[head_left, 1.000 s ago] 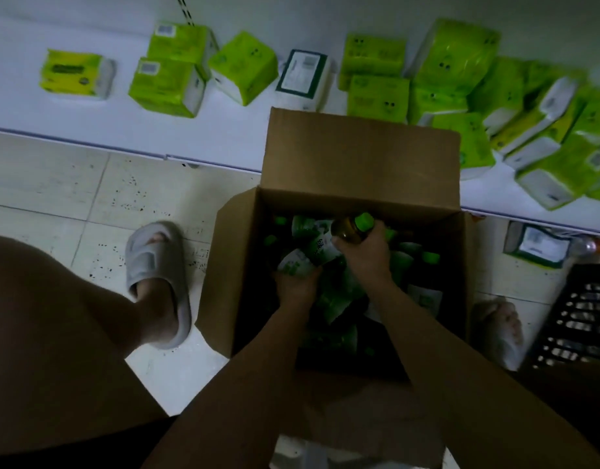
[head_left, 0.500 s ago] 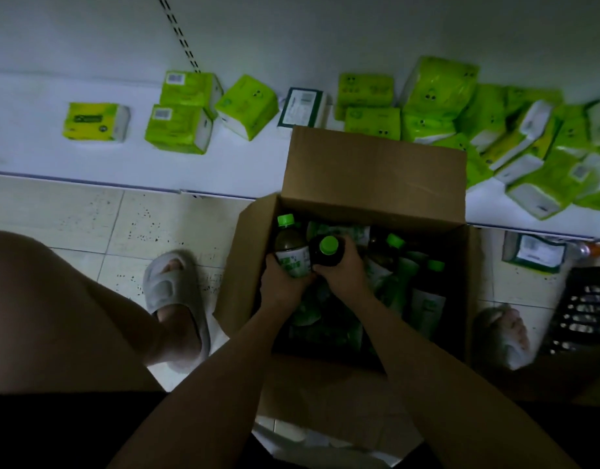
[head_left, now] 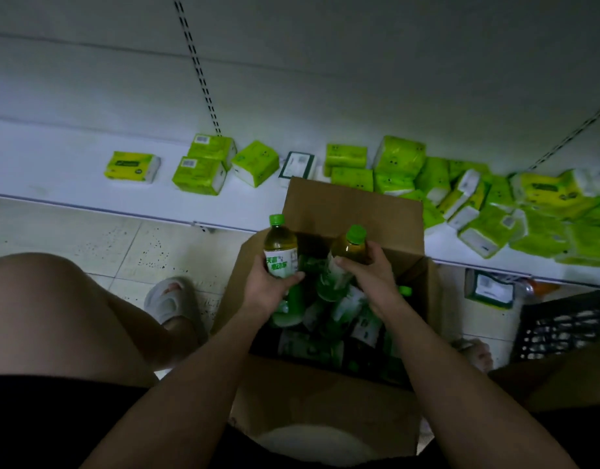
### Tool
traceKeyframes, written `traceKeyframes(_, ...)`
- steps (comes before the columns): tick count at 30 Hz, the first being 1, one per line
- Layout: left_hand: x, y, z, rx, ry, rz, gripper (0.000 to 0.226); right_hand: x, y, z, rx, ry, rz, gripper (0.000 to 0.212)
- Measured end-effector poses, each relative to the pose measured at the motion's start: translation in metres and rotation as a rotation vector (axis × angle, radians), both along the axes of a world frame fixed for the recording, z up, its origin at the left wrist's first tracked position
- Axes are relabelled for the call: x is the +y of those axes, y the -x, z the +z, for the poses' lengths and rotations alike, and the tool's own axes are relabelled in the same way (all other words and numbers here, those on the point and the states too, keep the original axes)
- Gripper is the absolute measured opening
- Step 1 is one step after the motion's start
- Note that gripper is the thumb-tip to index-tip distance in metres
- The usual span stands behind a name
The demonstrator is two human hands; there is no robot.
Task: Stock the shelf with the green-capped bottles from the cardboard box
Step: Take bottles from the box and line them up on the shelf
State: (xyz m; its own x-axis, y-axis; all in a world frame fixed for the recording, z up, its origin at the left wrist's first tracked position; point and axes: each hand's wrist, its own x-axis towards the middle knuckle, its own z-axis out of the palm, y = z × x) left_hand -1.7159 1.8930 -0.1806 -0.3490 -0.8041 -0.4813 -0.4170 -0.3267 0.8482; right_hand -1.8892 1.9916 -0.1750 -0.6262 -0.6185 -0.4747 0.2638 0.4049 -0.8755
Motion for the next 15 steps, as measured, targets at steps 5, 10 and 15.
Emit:
traceKeyframes(5,0.003,0.003,0.037,0.199,0.053,0.042,0.060,0.017,0.009,0.047,-0.122,0.152,0.001,0.041)
traceKeyframes(10,0.004,0.012,0.076,0.294,0.166,-0.061,0.066,0.020,0.004,0.088,-0.208,0.320,-0.083,0.045)
traceKeyframes(15,0.006,0.022,0.112,0.345,0.276,-0.131,0.063,0.017,-0.006,0.124,-0.233,0.505,-0.175,0.067)
